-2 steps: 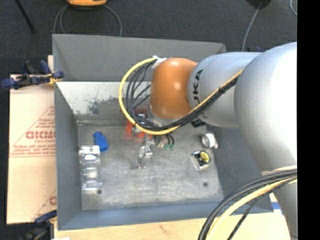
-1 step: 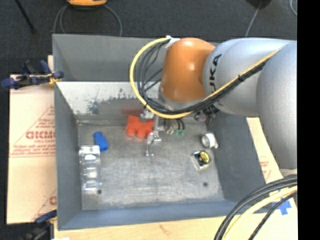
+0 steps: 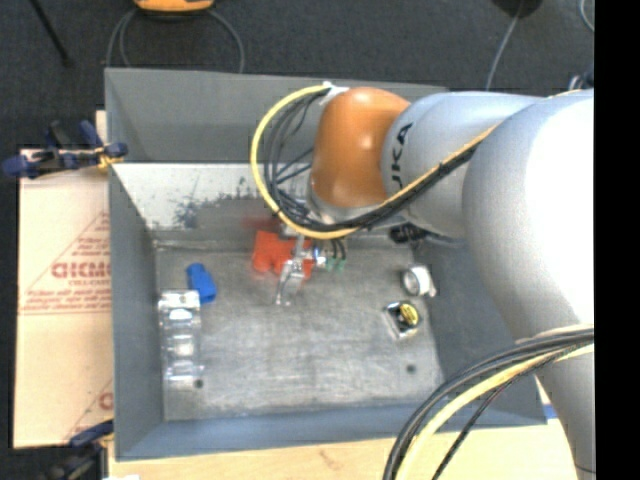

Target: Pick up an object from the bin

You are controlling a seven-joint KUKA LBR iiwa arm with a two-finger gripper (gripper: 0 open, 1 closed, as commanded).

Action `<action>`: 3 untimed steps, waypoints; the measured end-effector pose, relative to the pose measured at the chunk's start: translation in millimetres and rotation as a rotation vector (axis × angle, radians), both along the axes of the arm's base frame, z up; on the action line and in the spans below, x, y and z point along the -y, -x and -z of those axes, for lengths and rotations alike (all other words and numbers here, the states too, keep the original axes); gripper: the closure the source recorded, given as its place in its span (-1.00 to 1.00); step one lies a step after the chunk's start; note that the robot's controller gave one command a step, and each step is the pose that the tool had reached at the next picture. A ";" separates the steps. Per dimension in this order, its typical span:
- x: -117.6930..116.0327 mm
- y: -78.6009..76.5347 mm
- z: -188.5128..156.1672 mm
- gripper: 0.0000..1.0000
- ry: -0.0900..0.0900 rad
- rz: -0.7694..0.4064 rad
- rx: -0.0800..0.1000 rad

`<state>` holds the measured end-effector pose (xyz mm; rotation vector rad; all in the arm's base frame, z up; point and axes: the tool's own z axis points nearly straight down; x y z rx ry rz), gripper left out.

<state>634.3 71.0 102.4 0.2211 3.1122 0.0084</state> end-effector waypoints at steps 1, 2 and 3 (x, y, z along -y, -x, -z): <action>1.4 2.4 4.8 1.00 0.003 0.000 -0.009; -9.7 13.5 -82.9 1.00 0.001 0.002 -0.010; -8.4 15.2 -77.9 -1.00 0.003 0.002 -0.018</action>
Offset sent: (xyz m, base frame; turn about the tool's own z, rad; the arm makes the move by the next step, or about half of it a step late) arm 0.0000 0.0000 0.0000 0.0000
